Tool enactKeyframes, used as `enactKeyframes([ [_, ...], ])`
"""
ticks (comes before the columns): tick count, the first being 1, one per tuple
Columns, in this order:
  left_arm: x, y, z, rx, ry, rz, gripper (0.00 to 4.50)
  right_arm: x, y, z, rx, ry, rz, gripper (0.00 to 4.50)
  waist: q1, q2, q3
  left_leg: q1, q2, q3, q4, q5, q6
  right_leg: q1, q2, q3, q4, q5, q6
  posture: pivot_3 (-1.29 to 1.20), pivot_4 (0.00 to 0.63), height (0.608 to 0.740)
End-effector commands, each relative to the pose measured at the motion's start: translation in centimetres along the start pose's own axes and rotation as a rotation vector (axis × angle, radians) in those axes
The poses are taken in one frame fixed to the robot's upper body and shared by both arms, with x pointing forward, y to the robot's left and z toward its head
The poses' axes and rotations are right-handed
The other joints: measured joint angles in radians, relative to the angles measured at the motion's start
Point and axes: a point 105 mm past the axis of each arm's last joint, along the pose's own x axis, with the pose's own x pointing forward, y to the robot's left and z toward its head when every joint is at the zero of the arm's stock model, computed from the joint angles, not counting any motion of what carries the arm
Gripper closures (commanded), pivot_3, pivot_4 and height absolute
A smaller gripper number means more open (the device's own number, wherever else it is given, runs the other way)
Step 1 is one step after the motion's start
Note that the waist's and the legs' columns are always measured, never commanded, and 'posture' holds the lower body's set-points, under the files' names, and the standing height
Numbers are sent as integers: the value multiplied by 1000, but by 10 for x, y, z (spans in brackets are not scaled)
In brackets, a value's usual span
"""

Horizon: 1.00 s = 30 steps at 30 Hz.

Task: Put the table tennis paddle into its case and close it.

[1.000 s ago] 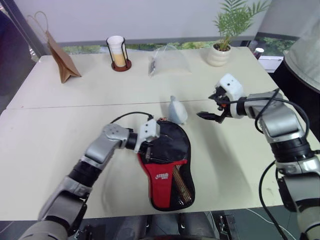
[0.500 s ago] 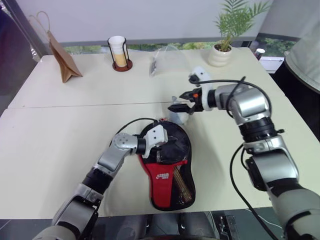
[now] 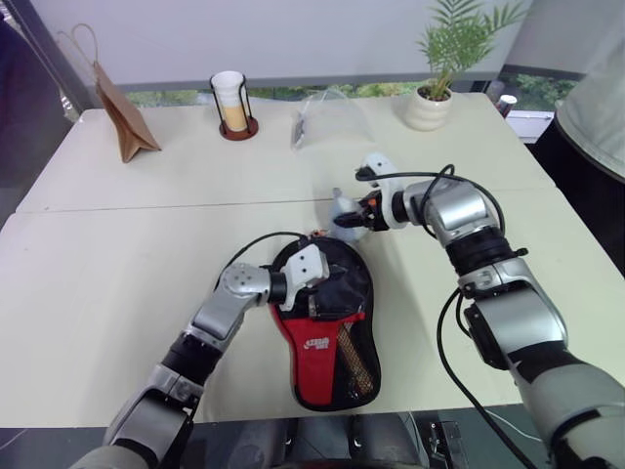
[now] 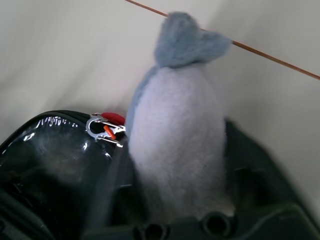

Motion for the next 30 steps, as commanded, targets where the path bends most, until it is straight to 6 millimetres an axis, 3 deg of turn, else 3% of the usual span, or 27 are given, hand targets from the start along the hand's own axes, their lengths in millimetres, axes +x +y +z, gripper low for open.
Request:
enactKeyframes([
  [1, 2, -12, -24, -53, 79, -25, 0, -12, -7, 19, -35, -61, -39, 4228, 0, 0, 0, 0, 0, 0, 0, 0, 0, 0, 0, 0, 0, 0, 0, 0, 150, 740],
  [3, 2, -12, -25, -57, 81, -25, 0, -15, -9, 18, -39, -59, -50, 4399, 1, 0, 0, 0, 0, 0, 0, 0, 0, 0, 0, 0, 0, 0, 0, 0, 150, 740],
  [21, 5, -19, -30, -104, 70, -12, 0, -78, -46, -19, -191, -15, -326, 4399, 6, 0, 0, 0, -2, 0, 1, 0, 0, 2, -2, 0, -1, -1, 1, 0, 150, 740],
  [30, 7, -20, -30, -115, 63, -8, 0, -96, -35, -44, -249, 80, -315, 4399, 10, 0, 0, 0, -2, -1, 1, 0, 0, 3, -2, 0, -2, -1, 2, 0, 150, 740],
])
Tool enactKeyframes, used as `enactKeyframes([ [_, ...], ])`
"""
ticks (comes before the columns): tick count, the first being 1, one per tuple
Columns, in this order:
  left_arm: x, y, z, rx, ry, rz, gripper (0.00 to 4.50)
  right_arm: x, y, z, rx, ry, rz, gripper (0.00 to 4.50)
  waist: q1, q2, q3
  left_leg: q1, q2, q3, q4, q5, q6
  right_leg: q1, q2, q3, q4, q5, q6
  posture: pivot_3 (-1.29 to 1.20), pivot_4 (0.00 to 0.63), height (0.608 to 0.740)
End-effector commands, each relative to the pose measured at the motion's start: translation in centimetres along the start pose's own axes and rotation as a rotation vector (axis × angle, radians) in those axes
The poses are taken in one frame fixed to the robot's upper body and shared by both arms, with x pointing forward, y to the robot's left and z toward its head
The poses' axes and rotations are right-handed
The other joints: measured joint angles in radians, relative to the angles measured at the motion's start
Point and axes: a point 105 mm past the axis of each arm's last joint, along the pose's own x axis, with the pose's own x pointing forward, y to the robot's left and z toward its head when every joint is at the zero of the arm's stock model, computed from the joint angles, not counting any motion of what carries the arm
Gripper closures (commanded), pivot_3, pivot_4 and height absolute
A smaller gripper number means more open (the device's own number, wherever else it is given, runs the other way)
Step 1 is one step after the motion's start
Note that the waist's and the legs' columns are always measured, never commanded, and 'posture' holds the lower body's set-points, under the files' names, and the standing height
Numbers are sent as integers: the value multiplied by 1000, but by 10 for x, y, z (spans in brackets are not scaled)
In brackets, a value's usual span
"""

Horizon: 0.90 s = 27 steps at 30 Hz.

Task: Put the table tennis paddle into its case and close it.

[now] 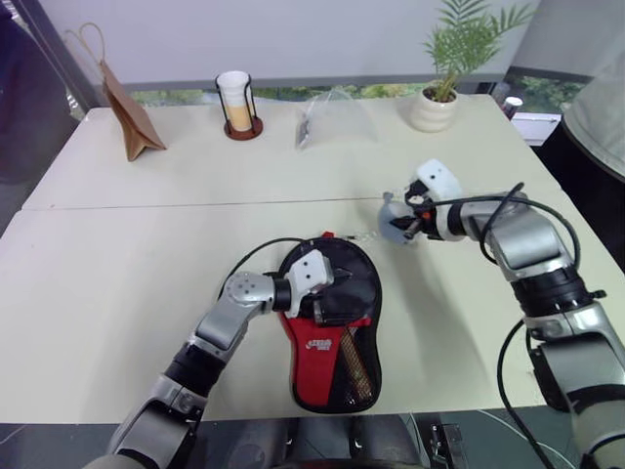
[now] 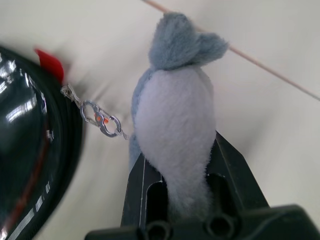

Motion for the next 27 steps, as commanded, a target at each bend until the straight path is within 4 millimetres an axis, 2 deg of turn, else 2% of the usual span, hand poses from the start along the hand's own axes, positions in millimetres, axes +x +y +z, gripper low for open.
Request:
enactKeyframes([
  [1, 1, -9, -29, -87, 90, -13, 0, -21, -8, -3, -47, 18, -49, 4399, -1, 0, 0, 0, 0, 0, 0, 0, 0, 0, 0, 0, -1, 0, 0, 0, 150, 740],
  [8, 2, -7, -29, -89, 88, -8, 0, -41, 14, -20, -125, 81, 29, 4399, 2, 0, 0, 0, 0, 0, 0, 0, 0, 2, 0, 0, -3, -2, 2, 0, 150, 740],
  [22, 4, -3, -29, -88, 86, 9, 0, -71, 70, -36, -262, 128, 278, 4399, 6, 0, 0, 0, 1, -1, 0, -2, -1, 5, -1, -1, -8, -3, 0, 0, 150, 740],
  [27, 4, -3, -29, -88, 85, 12, 0, -78, 81, -44, -281, 146, 331, 4399, 21, 0, 0, 0, 1, 0, 0, -2, -2, 5, -1, -1, -8, -4, 0, 0, 150, 740],
])
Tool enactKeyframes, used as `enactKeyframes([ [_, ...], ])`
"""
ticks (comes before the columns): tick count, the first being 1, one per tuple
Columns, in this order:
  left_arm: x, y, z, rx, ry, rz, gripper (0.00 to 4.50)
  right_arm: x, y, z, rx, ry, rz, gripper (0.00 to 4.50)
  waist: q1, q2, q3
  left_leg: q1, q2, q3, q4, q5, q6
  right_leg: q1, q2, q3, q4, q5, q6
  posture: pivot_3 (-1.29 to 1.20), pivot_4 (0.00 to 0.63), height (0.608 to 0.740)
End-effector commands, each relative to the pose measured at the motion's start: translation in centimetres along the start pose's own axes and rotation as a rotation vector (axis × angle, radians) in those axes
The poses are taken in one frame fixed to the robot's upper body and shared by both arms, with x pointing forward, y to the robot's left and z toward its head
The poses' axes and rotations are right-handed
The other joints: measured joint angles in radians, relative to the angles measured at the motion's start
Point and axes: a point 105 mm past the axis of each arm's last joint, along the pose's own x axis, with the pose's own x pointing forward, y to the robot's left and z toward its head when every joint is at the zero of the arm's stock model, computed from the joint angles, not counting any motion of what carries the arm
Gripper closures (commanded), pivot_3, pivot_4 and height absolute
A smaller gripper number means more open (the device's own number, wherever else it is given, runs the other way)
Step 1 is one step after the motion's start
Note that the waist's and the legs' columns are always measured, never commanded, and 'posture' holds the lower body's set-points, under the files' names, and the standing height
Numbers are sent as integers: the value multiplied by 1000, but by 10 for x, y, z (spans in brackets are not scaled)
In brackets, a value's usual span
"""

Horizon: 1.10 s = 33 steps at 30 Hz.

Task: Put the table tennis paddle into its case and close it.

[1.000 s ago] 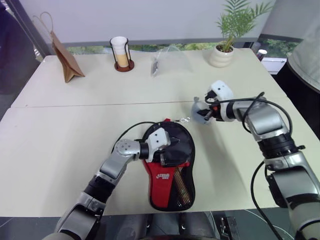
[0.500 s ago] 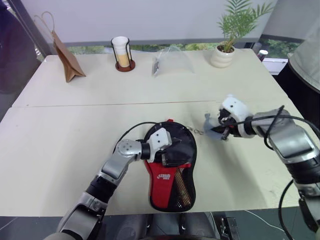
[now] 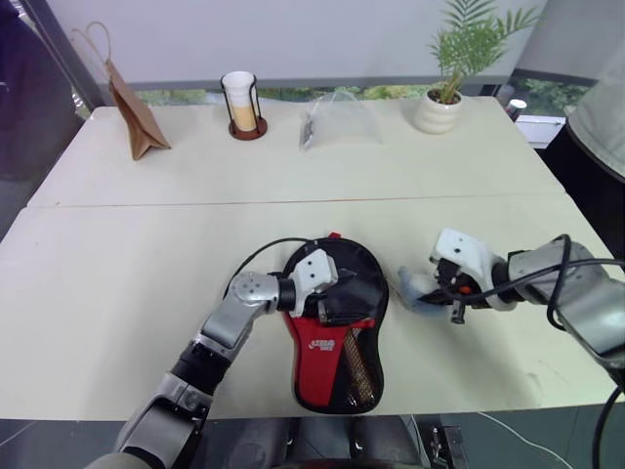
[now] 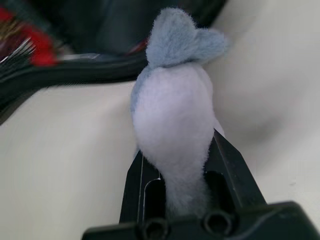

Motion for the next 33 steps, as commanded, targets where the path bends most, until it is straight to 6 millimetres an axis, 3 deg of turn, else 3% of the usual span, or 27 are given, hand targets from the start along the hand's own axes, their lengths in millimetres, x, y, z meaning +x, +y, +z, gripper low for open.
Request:
enactKeyframes([
  [1, -2, -5, -30, -75, 97, 9, 0, -9, 8, 6, -42, -25, 24, 4399, 2, 0, 0, 0, 0, 0, 0, 0, 0, 0, 0, 0, 0, 0, 0, 0, 150, 740],
  [14, 0, -5, -30, -77, 97, 18, 0, -18, 71, 3, -126, -56, 247, 4399, 4, 0, 0, 0, 1, 0, 0, 0, 0, 1, 0, 0, -1, -2, 3, 0, 150, 740],
  [29, 0, -6, -33, -79, 104, 18, 0, -20, 110, -23, -252, 38, 394, 4399, 12, 0, -1, 0, 0, 0, 0, -2, 3, 3, -3, -2, -4, -4, 5, 0, 150, 740],
  [33, 0, -7, -32, -81, 104, 17, 0, -9, 100, -13, -211, -30, 289, 4399, 10, -1, -1, 0, 0, 0, 0, -3, 3, 3, -3, -2, -5, -4, 5, 0, 150, 740],
])
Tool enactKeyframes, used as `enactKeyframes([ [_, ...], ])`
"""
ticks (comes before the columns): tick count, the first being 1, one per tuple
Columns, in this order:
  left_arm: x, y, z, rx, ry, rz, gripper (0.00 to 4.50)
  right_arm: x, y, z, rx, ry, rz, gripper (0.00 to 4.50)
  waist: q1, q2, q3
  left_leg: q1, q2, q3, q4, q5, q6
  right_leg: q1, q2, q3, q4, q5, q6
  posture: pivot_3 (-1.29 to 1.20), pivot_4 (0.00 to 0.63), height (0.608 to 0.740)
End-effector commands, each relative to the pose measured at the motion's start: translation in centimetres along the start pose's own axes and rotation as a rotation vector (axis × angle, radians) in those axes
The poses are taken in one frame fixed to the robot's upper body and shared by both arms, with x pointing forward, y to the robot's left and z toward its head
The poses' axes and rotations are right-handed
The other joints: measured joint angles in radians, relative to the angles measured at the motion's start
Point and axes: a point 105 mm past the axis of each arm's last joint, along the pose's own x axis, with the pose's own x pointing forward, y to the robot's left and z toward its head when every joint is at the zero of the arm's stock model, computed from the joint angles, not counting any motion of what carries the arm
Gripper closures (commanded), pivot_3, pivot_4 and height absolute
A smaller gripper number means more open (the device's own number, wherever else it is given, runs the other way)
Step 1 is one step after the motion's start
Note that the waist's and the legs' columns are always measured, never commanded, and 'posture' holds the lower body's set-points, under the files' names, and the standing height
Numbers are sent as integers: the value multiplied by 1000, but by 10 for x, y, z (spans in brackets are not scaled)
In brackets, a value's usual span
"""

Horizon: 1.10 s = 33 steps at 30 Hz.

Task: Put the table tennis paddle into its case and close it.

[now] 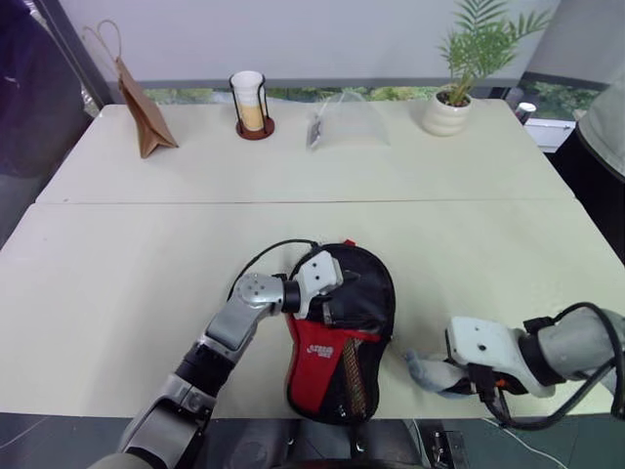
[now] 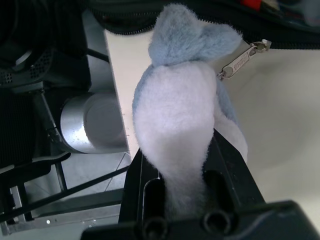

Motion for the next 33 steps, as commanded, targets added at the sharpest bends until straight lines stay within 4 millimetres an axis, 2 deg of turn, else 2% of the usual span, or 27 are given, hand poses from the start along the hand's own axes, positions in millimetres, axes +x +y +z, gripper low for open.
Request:
enactKeyframes([
  [1, -5, -4, -32, -80, 110, 17, 0, 9, 0, 12, 43, -75, -5, 4399, -5, -1, 0, 0, 0, 0, 0, 0, 0, 0, 0, 0, 0, 0, 0, 0, 150, 740],
  [5, -5, -6, -33, -82, 112, 13, 0, 13, 1, 24, 48, -130, 19, 4399, -8, -1, 0, 1, 0, 0, 0, 0, 0, 1, 0, 0, 0, 0, 0, 0, 150, 740],
  [13, -5, -10, -35, -79, 123, 3, 0, 20, 14, 28, -54, -136, 120, 4399, -8, 0, -1, 1, 1, 0, -1, 0, 0, 0, 0, 0, 0, 0, 0, 0, 150, 740],
  [23, -7, -13, -36, -80, 133, 4, 0, 17, 37, 21, -15, -144, 256, 4399, -6, 0, -1, 1, 0, 0, -1, -1, 1, 1, 0, 0, 0, -1, 1, 0, 150, 740],
  [29, -8, -13, -37, -81, 141, 5, 0, 23, 56, 17, 168, -201, 339, 4399, -3, 0, -1, 1, 0, 0, -1, -1, 1, 1, 0, 0, -1, -2, 1, 0, 150, 740],
  [33, -8, -15, -38, -83, 144, 2, 0, 20, 54, 21, 427, -355, 355, 4399, -1, -1, -2, 1, 0, 0, 0, -2, 2, 2, 0, 0, -1, -2, 2, 0, 150, 740],
])
